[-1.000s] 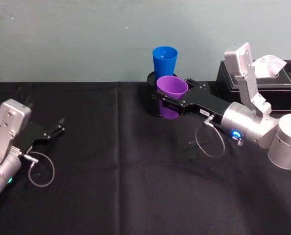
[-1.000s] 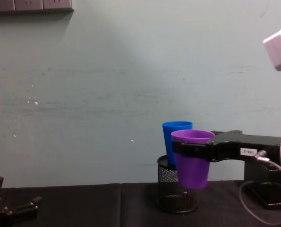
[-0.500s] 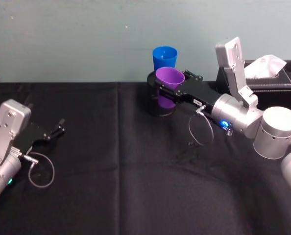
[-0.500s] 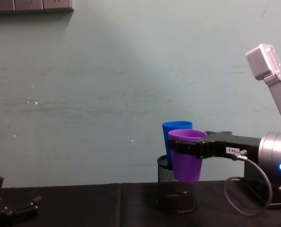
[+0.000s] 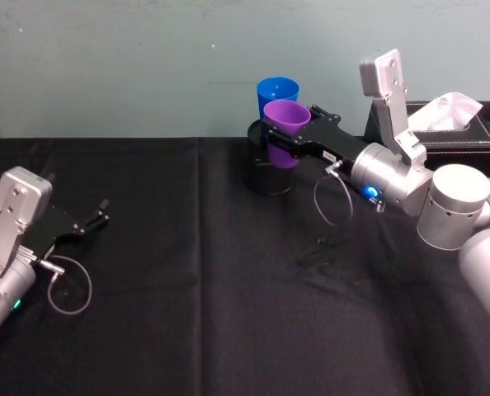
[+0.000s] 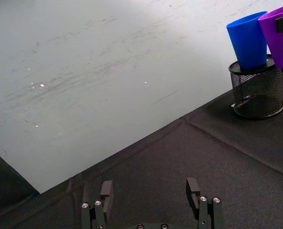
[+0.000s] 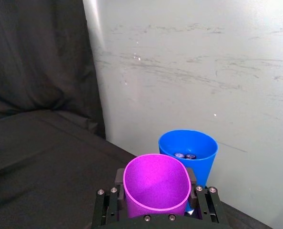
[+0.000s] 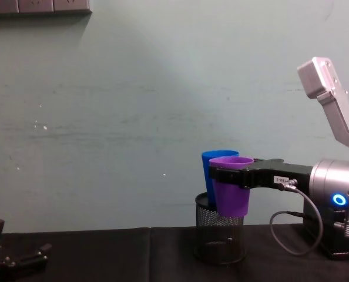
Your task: Pick up one cup with a gripper and tap it against the other cup.
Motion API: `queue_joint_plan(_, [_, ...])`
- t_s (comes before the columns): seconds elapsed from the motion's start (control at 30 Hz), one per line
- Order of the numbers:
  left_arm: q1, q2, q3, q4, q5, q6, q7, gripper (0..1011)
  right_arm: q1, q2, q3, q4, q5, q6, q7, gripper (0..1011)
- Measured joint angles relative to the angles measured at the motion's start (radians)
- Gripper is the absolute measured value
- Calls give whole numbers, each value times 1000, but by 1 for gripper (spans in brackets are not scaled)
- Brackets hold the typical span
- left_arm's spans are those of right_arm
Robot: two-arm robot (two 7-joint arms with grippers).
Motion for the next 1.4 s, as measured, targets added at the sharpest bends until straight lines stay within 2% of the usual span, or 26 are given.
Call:
queue_joint_plan(0.7, [0,0,0,0,0,0,0,1000,71,-52,29,122,-19,-31,27,726])
queue_joint_plan(1.4, [0,0,0,0,0,0,0,1000,72,-54,29,124,-20,-31,29,726])
